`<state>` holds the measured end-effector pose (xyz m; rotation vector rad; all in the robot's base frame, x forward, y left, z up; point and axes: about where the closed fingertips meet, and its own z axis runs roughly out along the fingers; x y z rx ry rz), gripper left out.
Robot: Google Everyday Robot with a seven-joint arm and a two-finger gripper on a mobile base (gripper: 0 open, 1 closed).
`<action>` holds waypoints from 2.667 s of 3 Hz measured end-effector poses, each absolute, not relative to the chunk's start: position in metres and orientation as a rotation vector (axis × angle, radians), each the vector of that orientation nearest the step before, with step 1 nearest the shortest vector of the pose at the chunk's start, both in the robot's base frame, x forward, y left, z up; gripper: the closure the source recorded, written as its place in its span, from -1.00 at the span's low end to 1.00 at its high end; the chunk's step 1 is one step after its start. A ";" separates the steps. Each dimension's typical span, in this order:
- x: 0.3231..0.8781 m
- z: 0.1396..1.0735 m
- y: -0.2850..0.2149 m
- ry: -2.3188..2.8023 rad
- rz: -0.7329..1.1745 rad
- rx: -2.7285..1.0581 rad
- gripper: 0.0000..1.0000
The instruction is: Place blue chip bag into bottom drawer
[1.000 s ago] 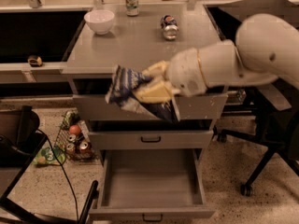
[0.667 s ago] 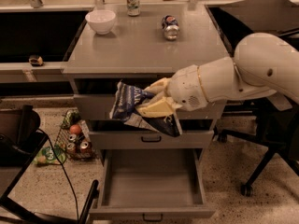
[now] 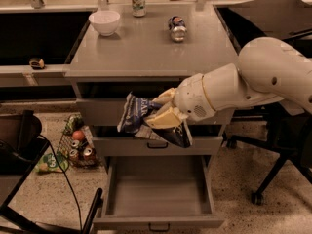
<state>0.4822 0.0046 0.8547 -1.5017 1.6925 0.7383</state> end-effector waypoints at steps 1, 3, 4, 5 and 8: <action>0.480 0.773 -0.024 1.892 0.675 -1.514 1.00; 0.456 0.627 -0.051 2.101 0.772 -1.504 1.00; 0.454 0.620 -0.050 2.107 0.794 -1.499 1.00; 0.454 0.607 -0.051 2.139 0.791 -1.482 1.00; 0.511 0.420 -0.044 2.127 0.665 -1.400 1.00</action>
Offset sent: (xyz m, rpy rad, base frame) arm -0.0333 -0.0848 -0.2649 -0.3073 0.3303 -0.1443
